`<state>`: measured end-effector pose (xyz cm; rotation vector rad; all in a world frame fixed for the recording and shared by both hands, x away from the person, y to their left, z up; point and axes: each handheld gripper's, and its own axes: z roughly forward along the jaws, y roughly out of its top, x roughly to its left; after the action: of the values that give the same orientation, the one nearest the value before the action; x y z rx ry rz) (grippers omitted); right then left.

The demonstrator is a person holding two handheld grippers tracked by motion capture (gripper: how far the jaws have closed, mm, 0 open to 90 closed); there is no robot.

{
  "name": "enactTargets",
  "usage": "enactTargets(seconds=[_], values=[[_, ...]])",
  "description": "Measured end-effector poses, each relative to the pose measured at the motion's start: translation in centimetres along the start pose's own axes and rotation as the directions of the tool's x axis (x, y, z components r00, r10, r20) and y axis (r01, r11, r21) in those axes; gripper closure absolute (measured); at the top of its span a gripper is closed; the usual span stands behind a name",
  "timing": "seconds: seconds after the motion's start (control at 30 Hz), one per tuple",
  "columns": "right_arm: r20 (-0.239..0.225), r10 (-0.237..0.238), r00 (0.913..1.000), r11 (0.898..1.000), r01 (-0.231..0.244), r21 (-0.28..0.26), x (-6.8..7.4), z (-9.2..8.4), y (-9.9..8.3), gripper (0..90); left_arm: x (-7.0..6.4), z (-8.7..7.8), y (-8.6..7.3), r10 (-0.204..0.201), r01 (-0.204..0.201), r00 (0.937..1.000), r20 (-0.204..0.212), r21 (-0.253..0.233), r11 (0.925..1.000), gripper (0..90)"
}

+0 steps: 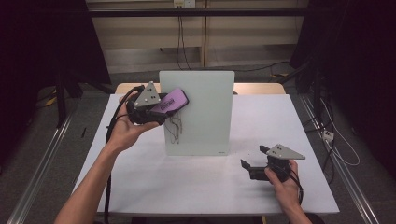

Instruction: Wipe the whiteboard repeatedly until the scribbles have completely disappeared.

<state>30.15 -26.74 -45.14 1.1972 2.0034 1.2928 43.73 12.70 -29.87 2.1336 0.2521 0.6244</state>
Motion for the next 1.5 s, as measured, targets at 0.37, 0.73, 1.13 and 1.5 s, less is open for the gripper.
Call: enactTargets(seconds=[0.37, 0.73, 1.13, 1.5], values=[[0.000, 0.000, 1.0000, 1.000, 0.000, 0.001, 0.0, 0.0, 0.0, 7.0, -0.3, 0.3, -0.1, 0.020, -0.020, 0.9997, -0.017, 0.010, 0.9997, 41.3], [-0.004, -0.005, 1.0000, 1.000, 0.005, 0.000, 0.0, 0.0, 0.0, 6.8, -1.0, 0.7, -0.7, 0.022, -0.022, 0.9997, -0.006, 0.026, 0.9994, 41.3], [-0.004, -0.005, 1.0000, 1.000, 0.005, 0.002, 0.1, 0.1, 0.0, 6.8, -1.1, 0.6, -0.9, 0.020, -0.019, 0.9998, -0.005, 0.035, 0.9992, 41.3], [-0.005, -0.006, 1.0000, 1.000, 0.006, 0.001, 0.1, 0.1, 0.0, 6.9, 0.7, -0.6, 0.4, -0.006, 0.006, 0.9990, -0.043, -0.001, 1.0000, 41.3]])
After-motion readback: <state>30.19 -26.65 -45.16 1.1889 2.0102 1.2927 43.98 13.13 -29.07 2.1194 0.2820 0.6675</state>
